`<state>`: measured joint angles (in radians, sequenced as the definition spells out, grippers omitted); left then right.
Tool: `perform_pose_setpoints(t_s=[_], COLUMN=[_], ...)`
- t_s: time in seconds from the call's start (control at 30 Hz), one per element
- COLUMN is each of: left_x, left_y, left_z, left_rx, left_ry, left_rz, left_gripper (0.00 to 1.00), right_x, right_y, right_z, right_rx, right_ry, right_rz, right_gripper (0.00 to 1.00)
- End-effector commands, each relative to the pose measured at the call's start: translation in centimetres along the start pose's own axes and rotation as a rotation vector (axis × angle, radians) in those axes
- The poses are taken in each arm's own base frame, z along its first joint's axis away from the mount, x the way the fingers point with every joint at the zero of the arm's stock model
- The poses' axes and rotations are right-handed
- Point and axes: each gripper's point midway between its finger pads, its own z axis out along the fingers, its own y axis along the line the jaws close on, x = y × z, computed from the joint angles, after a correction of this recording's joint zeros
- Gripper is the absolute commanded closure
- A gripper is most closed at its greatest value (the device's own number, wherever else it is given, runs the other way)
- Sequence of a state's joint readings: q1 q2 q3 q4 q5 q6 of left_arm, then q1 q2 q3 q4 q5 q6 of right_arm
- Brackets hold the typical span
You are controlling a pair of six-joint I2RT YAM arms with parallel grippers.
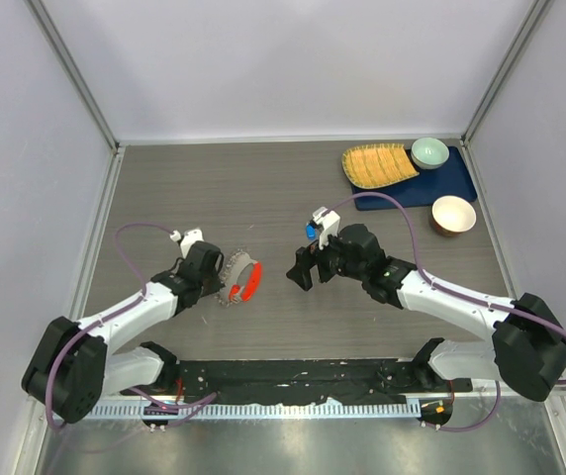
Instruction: Put the keys on the keyring
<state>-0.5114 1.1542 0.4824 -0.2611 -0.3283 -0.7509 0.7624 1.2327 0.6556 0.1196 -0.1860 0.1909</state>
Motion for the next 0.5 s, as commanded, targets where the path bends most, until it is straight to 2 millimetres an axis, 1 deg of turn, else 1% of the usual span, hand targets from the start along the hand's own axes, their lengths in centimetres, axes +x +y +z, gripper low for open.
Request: perform_pose_setpoints(t_s=[0.0, 0.03, 0.07, 0.1, 0.13, 0.17, 0.27, 0.33, 0.47], left_x=[-1.0, -0.5, -0.5, -0.4, 0.1, -0.2, -0.1, -0.2, 0.2], left_y=[-1.3, -1.1, -1.2, -1.2, -0.8, -0.7, -0.2, -0.5, -1.4], left_z=[-0.6, -0.7, -1.1, -1.3, -1.3, -1.6, -1.7, -2.0, -2.2], left_rx=[0.043, 0.043, 0.052, 0.056, 0.046, 0.049, 0.041, 0.059, 0.112], left_ry=[-0.020, -0.004, -0.008, -0.011, -0.001, -0.022, -0.040, -0.040, -0.022], left_rz=[-0.015, -0.018, -0.038, -0.047, -0.046, -0.061, -0.075, -0.099, -0.122], left_gripper=[0.89, 0.85, 0.76, 0.72, 0.68, 0.62, 0.59, 0.59, 0.59], right_x=[-1.6, -1.6, -1.5, -1.5, -1.4, -1.5, -1.2, -1.2, -1.1], right_y=[0.6, 0.6, 0.6, 0.6, 0.6, 0.6, 0.6, 0.6, 0.8], right_z=[-0.1, -0.1, -0.1, -0.1, -0.1, -0.2, -0.1, 0.0, 0.0], right_rx=[-0.023, -0.024, -0.023, -0.024, -0.023, -0.022, -0.025, -0.030, -0.040], right_ry=[-0.061, -0.063, -0.061, -0.063, -0.060, -0.063, -0.056, -0.054, -0.052], right_rz=[-0.018, -0.017, -0.018, -0.018, -0.019, -0.022, -0.023, -0.022, -0.025], right_gripper=[0.06, 0.06, 0.07, 0.07, 0.06, 0.06, 0.07, 0.07, 0.07])
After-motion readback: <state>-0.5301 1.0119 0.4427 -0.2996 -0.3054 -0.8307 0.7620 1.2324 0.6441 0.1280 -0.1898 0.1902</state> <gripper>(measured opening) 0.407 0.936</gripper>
